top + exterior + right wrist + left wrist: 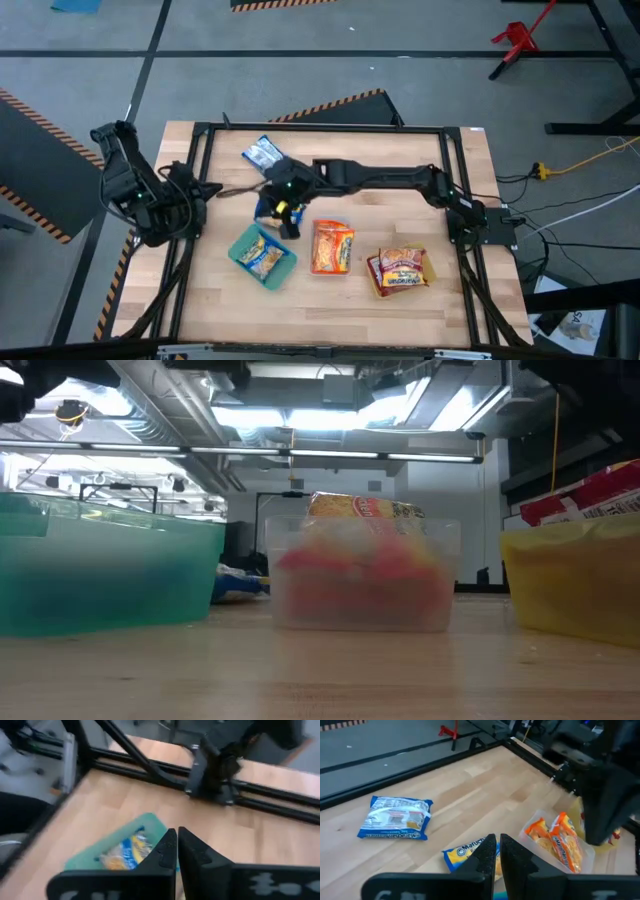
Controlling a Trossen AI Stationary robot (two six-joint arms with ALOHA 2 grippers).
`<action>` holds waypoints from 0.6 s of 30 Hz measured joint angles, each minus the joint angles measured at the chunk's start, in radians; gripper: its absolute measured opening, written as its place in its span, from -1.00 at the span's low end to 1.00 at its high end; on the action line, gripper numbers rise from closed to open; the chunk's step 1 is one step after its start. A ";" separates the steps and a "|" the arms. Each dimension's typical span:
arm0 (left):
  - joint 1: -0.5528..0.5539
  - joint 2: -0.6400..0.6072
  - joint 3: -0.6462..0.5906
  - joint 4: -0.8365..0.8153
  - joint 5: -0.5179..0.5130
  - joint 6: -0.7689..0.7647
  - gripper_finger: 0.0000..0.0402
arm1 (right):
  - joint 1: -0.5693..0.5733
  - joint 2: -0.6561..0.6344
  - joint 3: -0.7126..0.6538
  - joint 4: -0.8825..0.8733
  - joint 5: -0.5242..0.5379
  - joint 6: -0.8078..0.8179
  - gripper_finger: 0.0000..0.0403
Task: Sort Maruchan noodles
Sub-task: Put the right blue noodle pack into the green bin
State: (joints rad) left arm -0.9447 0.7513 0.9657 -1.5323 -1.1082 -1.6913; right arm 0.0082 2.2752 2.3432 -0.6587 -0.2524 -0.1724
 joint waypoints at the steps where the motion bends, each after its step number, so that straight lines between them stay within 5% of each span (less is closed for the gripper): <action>1: 0.000 0.000 0.000 -0.001 0.000 0.000 -0.91 | 0.005 -0.001 0.000 -0.008 0.038 -0.022 -0.99; 7: 0.000 0.006 0.000 -0.002 0.001 0.000 -0.91 | -0.031 -0.001 -0.033 -0.122 0.201 -0.115 -0.67; 14: 0.000 0.025 0.000 -0.001 0.000 0.019 -0.91 | -0.083 0.001 -0.227 -0.145 0.075 -0.146 0.20; 18: 0.000 0.033 0.000 -0.001 0.000 0.019 -0.91 | -0.081 0.002 -0.378 -0.078 0.146 -0.166 0.56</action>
State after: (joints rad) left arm -0.9447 0.7843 0.9657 -1.5333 -1.1087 -1.6718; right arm -0.0725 2.2772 1.9651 -0.7363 -0.1065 -0.3384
